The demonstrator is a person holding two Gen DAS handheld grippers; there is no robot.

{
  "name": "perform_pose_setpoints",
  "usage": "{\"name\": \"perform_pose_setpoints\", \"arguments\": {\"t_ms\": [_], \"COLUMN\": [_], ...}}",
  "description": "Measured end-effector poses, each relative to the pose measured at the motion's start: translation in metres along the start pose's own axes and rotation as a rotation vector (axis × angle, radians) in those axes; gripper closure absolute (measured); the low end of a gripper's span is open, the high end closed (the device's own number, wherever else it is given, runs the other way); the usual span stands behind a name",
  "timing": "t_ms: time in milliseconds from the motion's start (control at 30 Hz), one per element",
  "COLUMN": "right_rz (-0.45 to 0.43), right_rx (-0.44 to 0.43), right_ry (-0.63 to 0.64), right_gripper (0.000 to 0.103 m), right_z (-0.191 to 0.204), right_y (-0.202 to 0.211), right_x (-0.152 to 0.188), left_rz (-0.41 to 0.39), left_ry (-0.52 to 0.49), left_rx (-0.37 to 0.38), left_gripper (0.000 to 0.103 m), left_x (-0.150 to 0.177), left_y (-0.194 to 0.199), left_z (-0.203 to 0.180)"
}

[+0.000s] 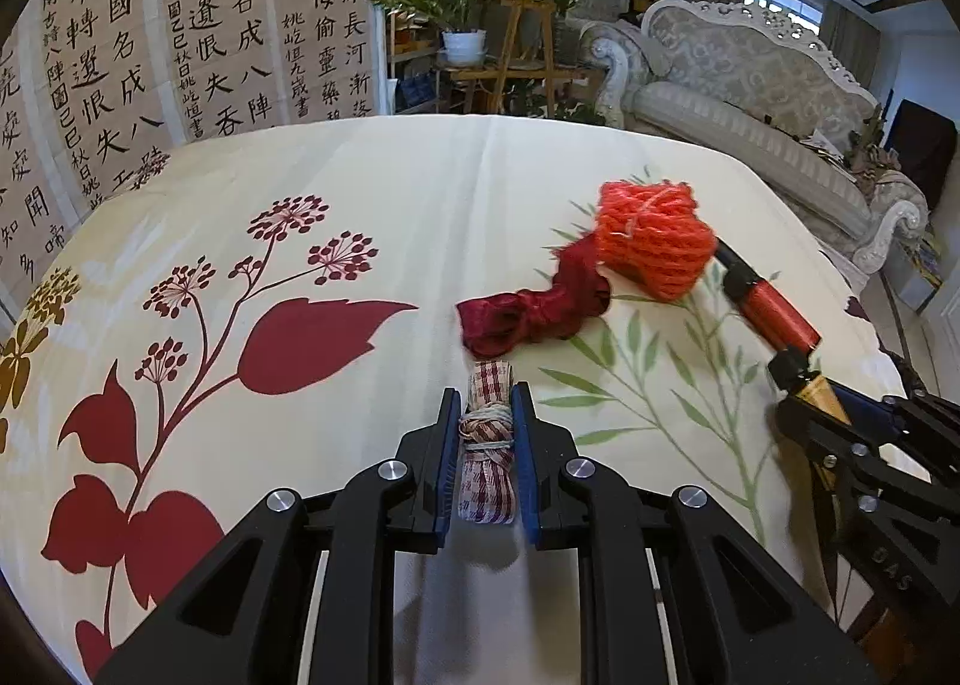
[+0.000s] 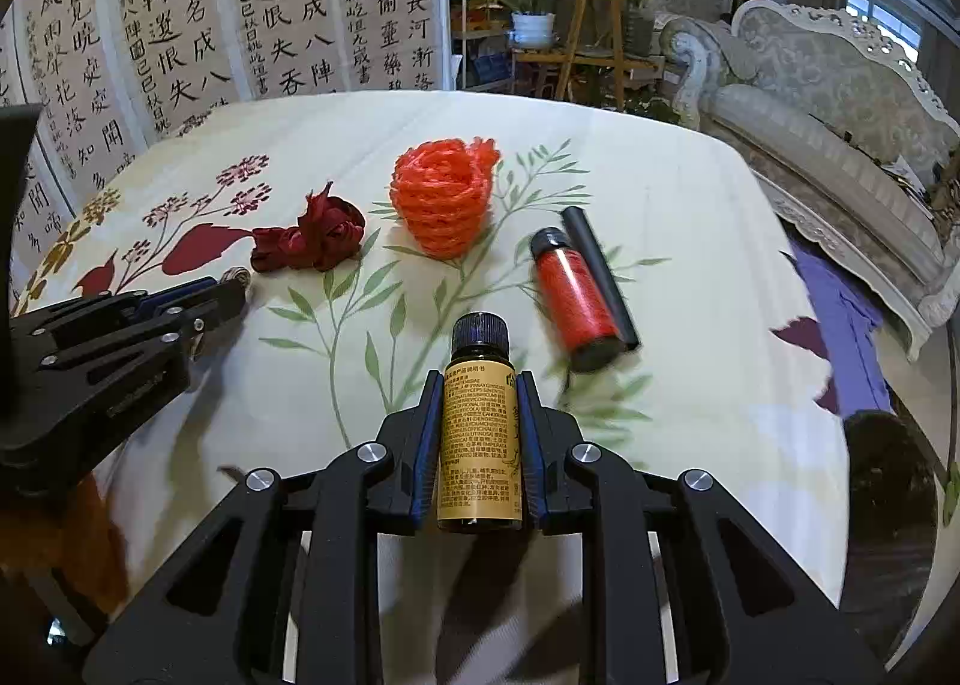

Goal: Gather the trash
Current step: 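Carry the plaid bundle and amber bottle over the black bin with both tools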

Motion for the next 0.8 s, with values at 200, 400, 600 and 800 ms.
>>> {"name": "perform_pose_setpoints", "arguments": {"t_ms": [200, 400, 600, 800], "right_rz": [-0.035, -0.056, -0.067, -0.076], "right_rx": [0.025, 0.075, 0.155, 0.257], "right_ry": [-0.037, -0.094, -0.168, -0.256], "right_gripper": [0.080, 0.080, 0.080, 0.080], "right_z": [-0.015, -0.042, -0.082, -0.128], "right_y": [0.028, 0.048, 0.066, 0.086], "right_x": [0.013, 0.029, 0.052, 0.077], "left_rz": [-0.015, -0.024, -0.044, -0.044], "left_ry": [-0.025, -0.064, -0.122, -0.203], "left_rx": [0.033, 0.079, 0.145, 0.217], "left_gripper": [0.085, 0.085, 0.085, 0.085], "left_x": [0.009, 0.015, 0.024, 0.031], "left_y": [0.010, 0.021, 0.035, 0.039], "left_z": [-0.018, -0.044, -0.086, -0.138]}}
Point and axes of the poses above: each gripper's, at about its wrist camera, not at the fingertips, and y roughly against the way its jaws point, z to its left, x to its underside, the point moved 3 cm from there along -y, roughly the way its jaws point, and after that the axes turned 6 degrees about y, right-handed, at the moved point
